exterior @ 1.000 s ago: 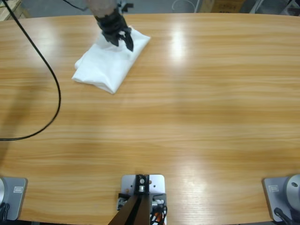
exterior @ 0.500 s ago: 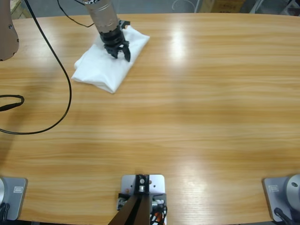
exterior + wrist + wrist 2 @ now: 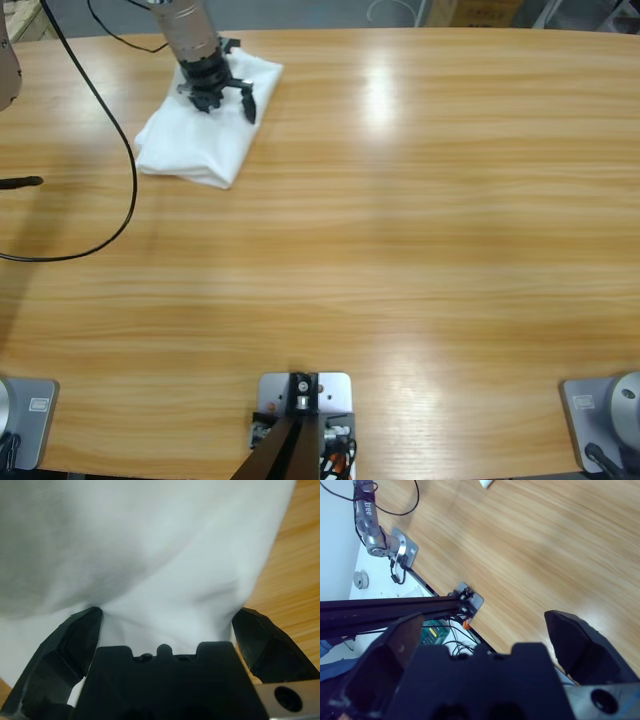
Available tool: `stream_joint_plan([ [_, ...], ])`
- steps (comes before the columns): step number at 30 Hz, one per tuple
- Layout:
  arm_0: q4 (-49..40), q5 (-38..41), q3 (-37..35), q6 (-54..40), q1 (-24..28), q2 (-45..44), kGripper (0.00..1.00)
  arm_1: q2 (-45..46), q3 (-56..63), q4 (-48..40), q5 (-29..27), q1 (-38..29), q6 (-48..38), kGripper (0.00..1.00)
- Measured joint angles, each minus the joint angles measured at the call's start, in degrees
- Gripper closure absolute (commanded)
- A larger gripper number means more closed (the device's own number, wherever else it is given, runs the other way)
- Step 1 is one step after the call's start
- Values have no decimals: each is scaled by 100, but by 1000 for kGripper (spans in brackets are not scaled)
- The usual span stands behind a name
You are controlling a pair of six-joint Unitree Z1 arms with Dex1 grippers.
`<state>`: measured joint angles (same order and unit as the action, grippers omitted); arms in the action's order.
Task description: Fold clothes
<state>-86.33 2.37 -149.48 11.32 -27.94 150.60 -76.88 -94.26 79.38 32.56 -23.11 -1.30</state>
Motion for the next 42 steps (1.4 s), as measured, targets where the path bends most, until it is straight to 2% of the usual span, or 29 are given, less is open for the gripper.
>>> stream_joint_plan([
  [8,-4,-22,146,0,562,-9,4,-13,-50,0,0,0,0,0],
  [21,-12,-51,317,-1,2207,-67,4,-69,-54,0,0,0,0,0],
  [32,-25,-51,373,-1,3096,-112,4,-154,-79,0,0,0,0,0],
  [38,-25,-49,441,-58,3194,-430,4,-222,-98,0,0,0,0,0],
  [42,-25,85,454,-229,2755,-1146,4,-250,-98,0,1,-7,0,0],
])
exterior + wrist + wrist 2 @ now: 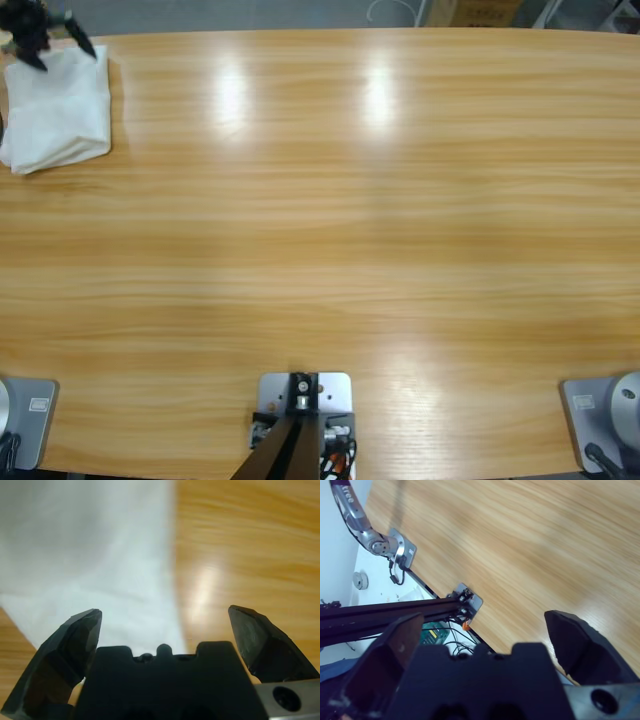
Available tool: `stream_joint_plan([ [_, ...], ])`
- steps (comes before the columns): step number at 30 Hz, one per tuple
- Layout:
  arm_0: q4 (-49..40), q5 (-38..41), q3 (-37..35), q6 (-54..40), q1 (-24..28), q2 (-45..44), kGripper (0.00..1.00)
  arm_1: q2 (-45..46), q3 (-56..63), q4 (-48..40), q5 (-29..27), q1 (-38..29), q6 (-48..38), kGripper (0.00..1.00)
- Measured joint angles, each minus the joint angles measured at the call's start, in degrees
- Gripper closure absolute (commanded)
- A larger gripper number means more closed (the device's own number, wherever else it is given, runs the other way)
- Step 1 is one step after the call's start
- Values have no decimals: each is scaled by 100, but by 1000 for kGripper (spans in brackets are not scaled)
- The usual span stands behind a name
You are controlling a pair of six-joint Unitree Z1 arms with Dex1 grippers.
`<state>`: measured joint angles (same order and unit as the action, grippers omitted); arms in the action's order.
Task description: Fold clothes
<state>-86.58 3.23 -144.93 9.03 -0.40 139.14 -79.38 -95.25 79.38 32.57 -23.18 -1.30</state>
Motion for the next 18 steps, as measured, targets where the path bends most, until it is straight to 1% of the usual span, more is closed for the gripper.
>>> stream_joint_plan([
  [3,0,-76,129,-12,-328,-513,4,0,0,0,0,-23,0,0],
  [4,-1,-94,280,5,-297,-624,4,1,1,0,0,-30,0,0],
  [6,-4,-99,798,63,49,-756,4,42,53,-6,0,-34,0,0],
  [9,-10,-92,1943,74,794,-1024,4,201,273,-66,1,-37,0,0],
  [10,57,-91,2377,74,918,-1201,4,268,358,-92,4,-39,0,0],
  [11,227,-90,2897,74,964,-1446,4,321,433,-113,17,-41,0,0],
  [15,1291,-91,5069,74,870,-2618,4,406,606,-233,92,-48,0,0],
  [17,1652,-92,5783,74,860,-3090,4,416,685,-301,132,-48,0,0],
  [18,1735,-105,5966,74,849,-3248,4,426,730,-333,149,-48,0,0],
])
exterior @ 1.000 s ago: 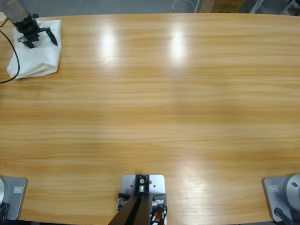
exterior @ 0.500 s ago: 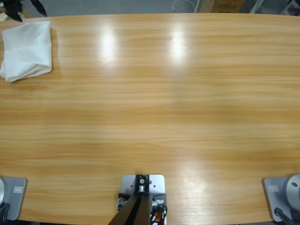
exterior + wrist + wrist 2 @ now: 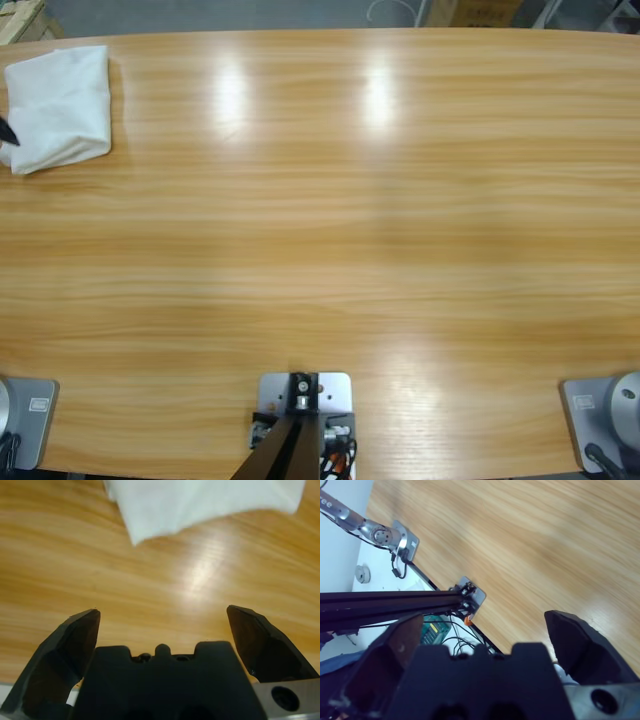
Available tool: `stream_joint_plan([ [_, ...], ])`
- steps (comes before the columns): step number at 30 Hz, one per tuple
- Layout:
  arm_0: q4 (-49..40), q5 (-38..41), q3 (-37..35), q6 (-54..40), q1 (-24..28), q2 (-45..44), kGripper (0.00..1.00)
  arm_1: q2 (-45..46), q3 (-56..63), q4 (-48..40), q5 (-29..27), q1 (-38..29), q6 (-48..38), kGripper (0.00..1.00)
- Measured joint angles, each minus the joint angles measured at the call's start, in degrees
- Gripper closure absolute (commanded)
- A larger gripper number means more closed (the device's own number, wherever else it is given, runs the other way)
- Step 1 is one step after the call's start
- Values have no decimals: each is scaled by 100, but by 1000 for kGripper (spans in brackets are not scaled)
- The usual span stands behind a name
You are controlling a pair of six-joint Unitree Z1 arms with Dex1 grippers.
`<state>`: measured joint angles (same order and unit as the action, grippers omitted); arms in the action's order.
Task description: Fold clothes
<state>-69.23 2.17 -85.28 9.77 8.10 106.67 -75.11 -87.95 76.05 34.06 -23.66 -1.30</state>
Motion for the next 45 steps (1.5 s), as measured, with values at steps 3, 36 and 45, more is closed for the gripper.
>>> stream_joint_plan([
  [3,105,-398,318,75,-30,-215,4,82,105,-34,35,0,0,0],
  [36,647,-1258,-416,647,-249,1836,2,252,156,33,111,-55,-122,0],
  [45,570,-1174,-1039,615,-759,2133,0,240,131,133,111,-56,-122,0],
])
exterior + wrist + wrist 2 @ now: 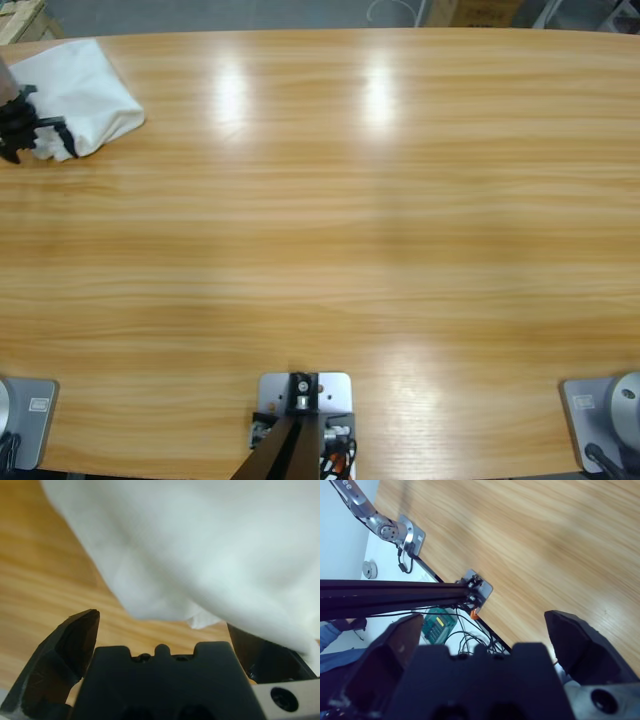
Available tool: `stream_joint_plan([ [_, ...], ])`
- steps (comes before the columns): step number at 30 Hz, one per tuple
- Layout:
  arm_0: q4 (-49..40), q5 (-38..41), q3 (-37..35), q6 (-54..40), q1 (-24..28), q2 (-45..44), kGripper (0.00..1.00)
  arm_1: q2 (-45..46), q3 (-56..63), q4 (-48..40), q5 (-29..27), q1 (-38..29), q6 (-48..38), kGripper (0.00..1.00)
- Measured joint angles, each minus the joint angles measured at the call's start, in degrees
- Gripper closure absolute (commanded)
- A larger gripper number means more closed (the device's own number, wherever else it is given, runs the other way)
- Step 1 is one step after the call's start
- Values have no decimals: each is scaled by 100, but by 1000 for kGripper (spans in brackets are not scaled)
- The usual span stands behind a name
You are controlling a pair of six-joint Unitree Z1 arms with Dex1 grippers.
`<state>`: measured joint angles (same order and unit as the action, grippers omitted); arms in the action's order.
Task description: Fold clothes
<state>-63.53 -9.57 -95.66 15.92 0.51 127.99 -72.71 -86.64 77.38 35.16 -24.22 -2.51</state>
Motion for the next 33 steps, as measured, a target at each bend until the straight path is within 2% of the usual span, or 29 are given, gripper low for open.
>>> stream_joint_plan([
  [9,-877,310,-1709,-98,-929,811,0,-86,-40,79,0,0,0,0],
  [18,-1836,649,-3356,-334,-1222,1487,0,-105,-154,129,0,0,0,0],
  [21,-2138,1023,-3786,-519,-1527,1455,0,-106,-176,129,0,0,0,0],
  [25,-2230,1323,-3835,-663,-2276,818,0,-106,-176,107,0,0,1,0],
  [28,-2248,1475,-3718,-665,-2585,-25,0,-105,-166,66,0,0,1,0],
  [30,-2256,1504,-3385,-664,-2701,-531,0,-105,-112,35,-20,0,1,0],
  [33,-1983,1509,-2358,-611,-2995,-1327,0,-75,153,-165,-73,0,1,0],
])
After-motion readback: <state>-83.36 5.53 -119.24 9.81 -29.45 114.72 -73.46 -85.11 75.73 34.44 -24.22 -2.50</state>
